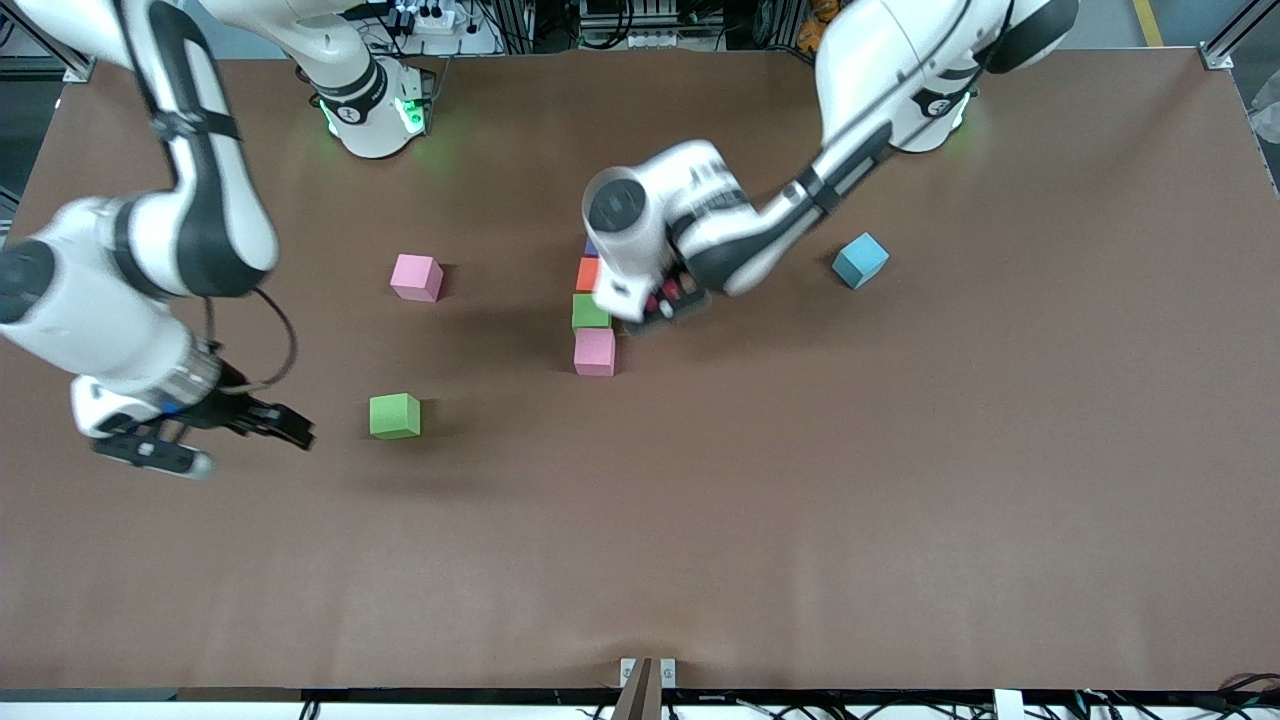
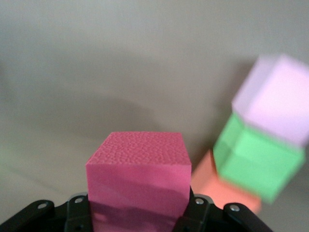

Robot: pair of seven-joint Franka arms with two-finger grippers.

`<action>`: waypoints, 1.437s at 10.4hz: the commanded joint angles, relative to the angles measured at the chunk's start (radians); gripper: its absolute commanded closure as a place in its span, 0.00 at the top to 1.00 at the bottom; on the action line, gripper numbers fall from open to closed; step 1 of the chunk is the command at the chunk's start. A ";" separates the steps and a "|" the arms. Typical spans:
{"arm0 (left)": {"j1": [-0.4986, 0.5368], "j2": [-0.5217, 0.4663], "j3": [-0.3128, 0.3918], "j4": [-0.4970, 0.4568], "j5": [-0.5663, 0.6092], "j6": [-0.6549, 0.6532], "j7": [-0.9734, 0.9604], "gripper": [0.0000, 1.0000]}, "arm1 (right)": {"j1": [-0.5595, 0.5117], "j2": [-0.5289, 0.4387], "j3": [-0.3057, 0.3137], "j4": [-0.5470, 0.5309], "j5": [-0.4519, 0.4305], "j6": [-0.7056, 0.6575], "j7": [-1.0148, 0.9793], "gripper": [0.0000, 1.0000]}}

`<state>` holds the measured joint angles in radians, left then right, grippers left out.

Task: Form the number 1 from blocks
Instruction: 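Carry the red cube to the purple cube's end and lower it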

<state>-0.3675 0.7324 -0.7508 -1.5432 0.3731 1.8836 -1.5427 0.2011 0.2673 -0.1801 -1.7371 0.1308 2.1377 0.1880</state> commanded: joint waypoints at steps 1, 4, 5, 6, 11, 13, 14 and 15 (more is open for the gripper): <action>0.009 -0.050 -0.114 -0.135 -0.007 0.024 -0.034 0.00 | -0.069 -0.110 0.025 -0.022 -0.031 -0.100 -0.106 1.00; -0.033 -0.057 -0.148 -0.265 0.070 0.213 -0.069 0.00 | -0.161 -0.174 0.048 0.005 -0.036 -0.218 -0.228 1.00; -0.042 -0.054 -0.150 -0.290 0.105 0.250 -0.089 0.00 | -0.182 -0.174 0.059 0.048 -0.060 -0.287 -0.246 1.00; -0.060 -0.048 -0.150 -0.298 0.110 0.264 -0.091 0.00 | -0.187 -0.174 0.064 0.104 -0.086 -0.352 -0.252 1.00; -0.108 0.001 -0.142 -0.301 0.131 0.311 -0.076 0.00 | -0.265 -0.174 0.117 0.212 -0.092 -0.565 -0.240 1.00; -0.108 0.037 -0.136 -0.304 0.174 0.331 -0.068 0.00 | -0.261 -0.174 0.117 0.247 -0.096 -0.639 -0.234 1.00; -0.108 0.048 -0.133 -0.304 0.190 0.338 -0.068 0.00 | -0.261 -0.174 0.116 0.249 -0.096 -0.653 -0.228 1.00; -0.110 0.058 -0.116 -0.302 0.202 0.350 -0.068 0.00 | -0.258 -0.174 0.117 0.251 -0.096 -0.657 -0.228 1.00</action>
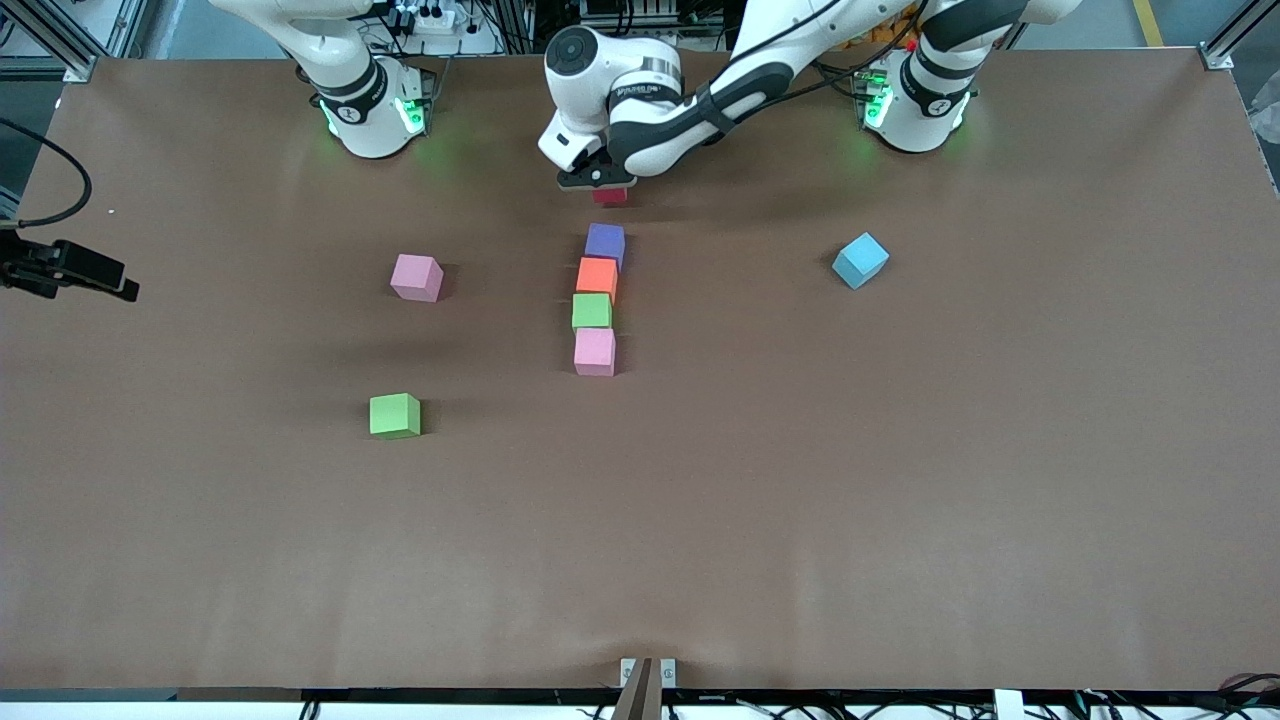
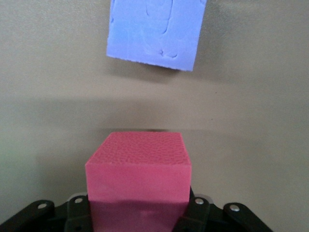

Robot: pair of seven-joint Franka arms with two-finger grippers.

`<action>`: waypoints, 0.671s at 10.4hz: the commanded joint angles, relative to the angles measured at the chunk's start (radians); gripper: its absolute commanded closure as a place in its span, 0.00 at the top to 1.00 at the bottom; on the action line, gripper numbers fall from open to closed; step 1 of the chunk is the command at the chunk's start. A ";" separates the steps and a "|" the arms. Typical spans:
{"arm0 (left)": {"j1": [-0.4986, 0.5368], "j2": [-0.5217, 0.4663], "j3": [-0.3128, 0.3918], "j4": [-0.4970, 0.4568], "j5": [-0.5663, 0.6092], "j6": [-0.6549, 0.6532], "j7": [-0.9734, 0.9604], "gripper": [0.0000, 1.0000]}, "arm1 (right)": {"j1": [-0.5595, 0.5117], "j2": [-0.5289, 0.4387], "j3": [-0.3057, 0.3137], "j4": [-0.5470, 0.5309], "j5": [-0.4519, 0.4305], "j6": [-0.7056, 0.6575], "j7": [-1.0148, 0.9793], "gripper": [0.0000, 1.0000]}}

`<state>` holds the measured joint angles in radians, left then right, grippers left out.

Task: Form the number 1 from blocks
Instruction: 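Carry the red cube to the purple cube's end and lower it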

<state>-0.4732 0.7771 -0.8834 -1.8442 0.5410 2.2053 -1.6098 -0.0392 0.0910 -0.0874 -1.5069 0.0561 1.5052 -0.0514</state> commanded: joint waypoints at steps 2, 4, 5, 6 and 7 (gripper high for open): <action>-0.008 0.016 0.046 0.008 0.039 0.031 0.039 0.00 | -0.018 0.006 0.021 0.022 -0.022 -0.037 0.018 1.00; -0.005 0.016 0.063 0.014 0.036 0.043 0.092 0.00 | -0.008 0.006 0.026 0.027 -0.047 -0.039 0.018 1.00; -0.007 0.016 0.075 0.022 0.036 0.045 0.117 0.00 | -0.002 0.006 0.031 0.036 -0.055 -0.039 0.034 1.00; -0.008 0.019 0.077 0.032 0.034 0.048 0.138 0.00 | -0.001 0.006 0.031 0.039 -0.056 -0.039 0.047 1.00; -0.008 0.024 0.077 0.037 0.036 0.048 0.149 0.00 | -0.001 0.006 0.031 0.050 -0.056 -0.039 0.045 1.00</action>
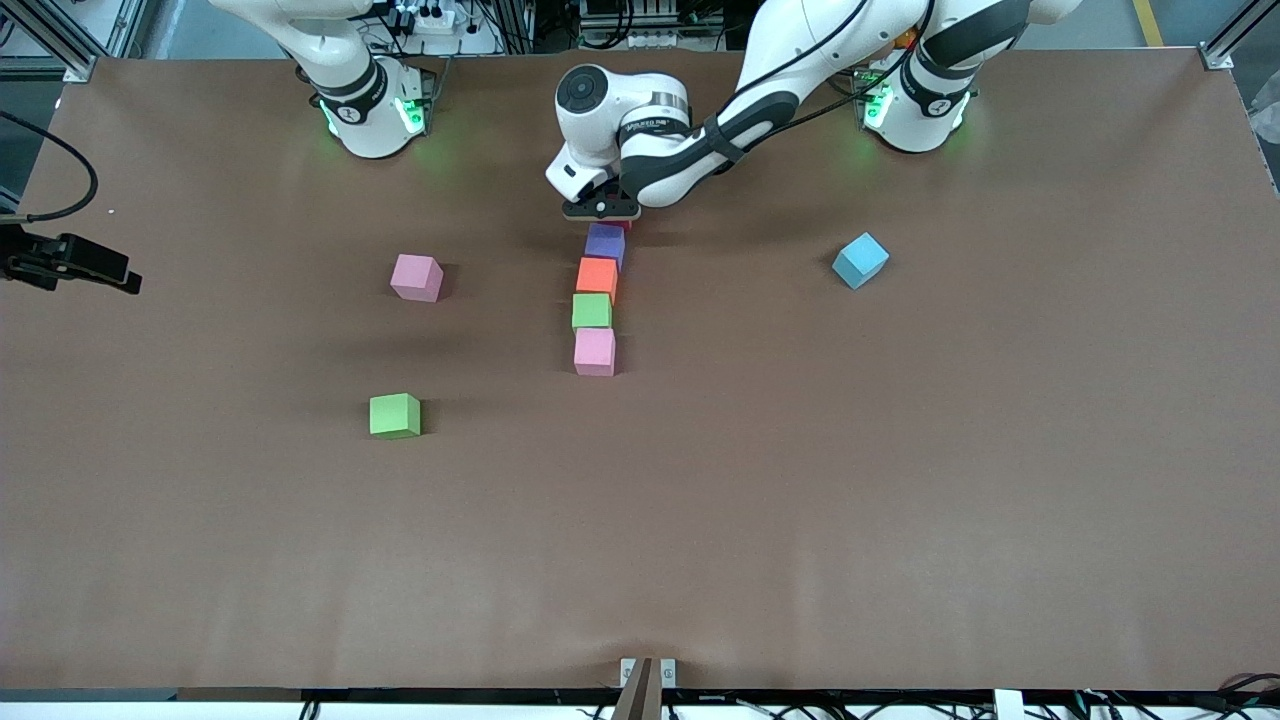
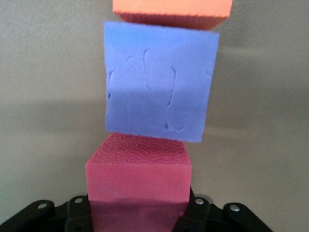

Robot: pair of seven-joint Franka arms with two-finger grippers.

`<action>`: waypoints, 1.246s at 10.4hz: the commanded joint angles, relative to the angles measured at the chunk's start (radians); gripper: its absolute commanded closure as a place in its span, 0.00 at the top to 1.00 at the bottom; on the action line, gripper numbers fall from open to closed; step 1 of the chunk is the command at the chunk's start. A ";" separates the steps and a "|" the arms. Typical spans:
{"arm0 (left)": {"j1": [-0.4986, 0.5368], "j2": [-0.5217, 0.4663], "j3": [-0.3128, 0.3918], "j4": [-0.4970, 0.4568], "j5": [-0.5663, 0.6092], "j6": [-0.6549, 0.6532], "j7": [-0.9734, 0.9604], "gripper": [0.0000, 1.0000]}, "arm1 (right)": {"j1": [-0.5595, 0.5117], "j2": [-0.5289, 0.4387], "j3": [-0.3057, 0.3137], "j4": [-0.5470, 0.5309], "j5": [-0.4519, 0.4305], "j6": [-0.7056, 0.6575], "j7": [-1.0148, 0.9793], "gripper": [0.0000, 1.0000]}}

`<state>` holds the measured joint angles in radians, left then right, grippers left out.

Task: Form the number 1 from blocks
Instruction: 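Carry the red cube to the purple cube's end and lower it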

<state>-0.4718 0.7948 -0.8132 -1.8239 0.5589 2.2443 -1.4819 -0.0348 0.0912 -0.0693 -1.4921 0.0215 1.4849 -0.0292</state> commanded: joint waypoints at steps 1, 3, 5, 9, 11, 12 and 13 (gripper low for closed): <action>-0.010 0.017 0.006 0.029 0.018 0.009 0.023 0.00 | -0.007 0.005 0.011 0.044 -0.021 -0.018 0.023 1.00; -0.031 0.023 0.025 0.044 0.018 0.009 0.028 0.00 | -0.005 0.005 0.011 0.056 -0.021 -0.015 0.023 1.00; -0.050 0.033 0.049 0.069 0.015 0.011 0.043 0.00 | -0.007 0.008 0.013 0.056 -0.023 -0.011 0.023 1.00; -0.042 0.034 0.057 0.089 0.004 0.011 0.071 0.00 | -0.008 0.007 0.011 0.056 -0.023 -0.009 0.021 1.00; -0.048 0.034 0.062 0.095 0.012 0.009 0.072 0.84 | -0.007 0.007 0.010 0.058 -0.023 -0.012 0.020 1.00; -0.051 0.032 0.063 0.094 0.016 0.009 0.071 1.00 | -0.007 0.007 0.009 0.058 -0.023 -0.012 0.020 1.00; -0.054 0.031 0.062 0.092 0.016 0.008 0.069 1.00 | -0.007 0.007 0.011 0.058 -0.023 -0.012 0.021 1.00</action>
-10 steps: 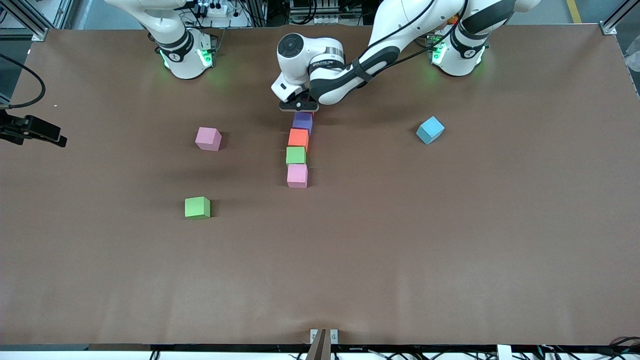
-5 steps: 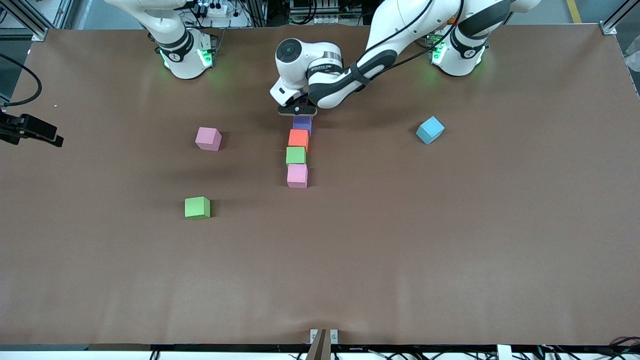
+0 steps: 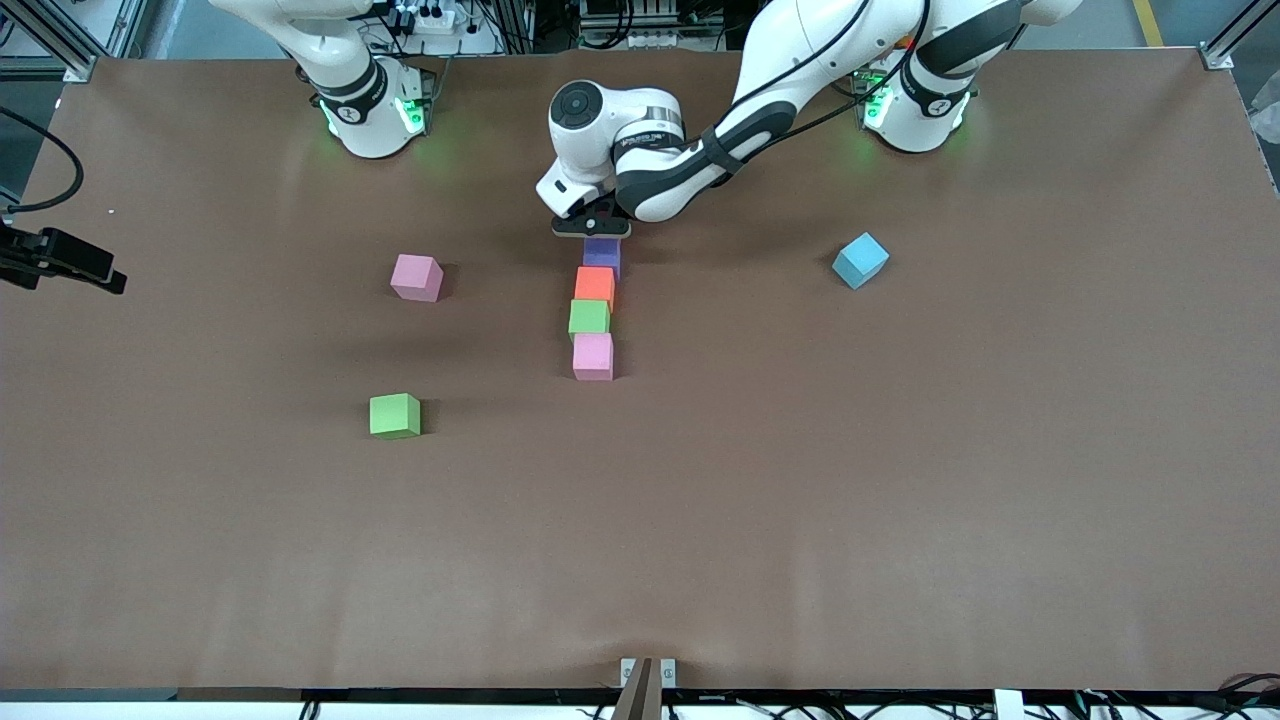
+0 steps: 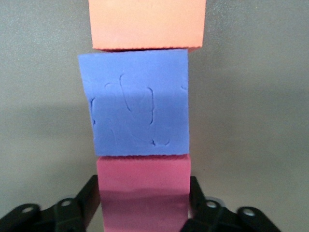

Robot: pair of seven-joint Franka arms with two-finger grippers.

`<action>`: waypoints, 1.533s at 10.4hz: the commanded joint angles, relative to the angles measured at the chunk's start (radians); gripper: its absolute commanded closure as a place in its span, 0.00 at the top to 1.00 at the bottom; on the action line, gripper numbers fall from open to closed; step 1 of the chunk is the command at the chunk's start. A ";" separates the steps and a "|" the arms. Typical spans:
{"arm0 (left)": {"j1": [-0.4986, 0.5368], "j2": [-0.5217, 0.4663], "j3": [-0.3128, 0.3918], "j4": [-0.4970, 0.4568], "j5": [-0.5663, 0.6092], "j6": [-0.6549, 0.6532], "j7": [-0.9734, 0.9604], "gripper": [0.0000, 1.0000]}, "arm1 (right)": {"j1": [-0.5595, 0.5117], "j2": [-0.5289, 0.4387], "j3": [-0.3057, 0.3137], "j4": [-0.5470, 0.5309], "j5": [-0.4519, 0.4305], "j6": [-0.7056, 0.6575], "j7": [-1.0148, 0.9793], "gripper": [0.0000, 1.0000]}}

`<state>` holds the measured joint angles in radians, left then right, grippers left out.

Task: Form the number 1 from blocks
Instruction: 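Open the left gripper and lift it off the red cube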

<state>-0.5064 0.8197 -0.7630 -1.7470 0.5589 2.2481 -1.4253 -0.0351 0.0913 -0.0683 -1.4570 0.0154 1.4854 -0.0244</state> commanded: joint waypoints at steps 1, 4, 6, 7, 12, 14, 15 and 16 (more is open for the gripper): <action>-0.020 0.001 0.011 0.012 0.015 0.001 0.008 1.00 | -0.006 0.005 0.010 0.023 -0.017 -0.013 0.015 1.00; -0.001 -0.049 -0.001 0.014 0.000 -0.076 -0.003 1.00 | -0.009 0.007 0.008 0.023 -0.018 -0.013 0.011 1.00; 0.041 -0.133 -0.018 0.015 -0.007 -0.142 -0.001 1.00 | -0.008 0.007 0.008 0.024 -0.018 -0.013 0.009 1.00; 0.075 -0.184 -0.033 0.017 -0.052 -0.157 0.008 1.00 | -0.009 0.007 0.008 0.024 -0.018 -0.013 0.009 1.00; 0.357 -0.298 -0.050 0.050 -0.082 -0.215 0.141 1.00 | -0.009 0.007 0.007 0.024 -0.018 -0.013 0.009 1.00; 0.509 -0.310 -0.076 0.081 -0.082 -0.260 0.282 1.00 | -0.012 0.007 0.004 0.024 -0.017 -0.013 0.006 1.00; 0.557 -0.310 -0.090 0.108 -0.082 -0.292 0.330 1.00 | -0.012 0.007 0.005 0.024 -0.017 -0.013 0.006 1.00; 0.581 -0.310 -0.093 0.124 -0.082 -0.321 0.366 1.00 | -0.012 0.007 0.005 0.024 -0.017 -0.013 0.006 1.00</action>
<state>0.0441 0.5258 -0.8295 -1.6446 0.5023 1.9854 -1.1069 -0.0384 0.0933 -0.0727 -1.4508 0.0128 1.4850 -0.0244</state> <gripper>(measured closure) 0.000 0.000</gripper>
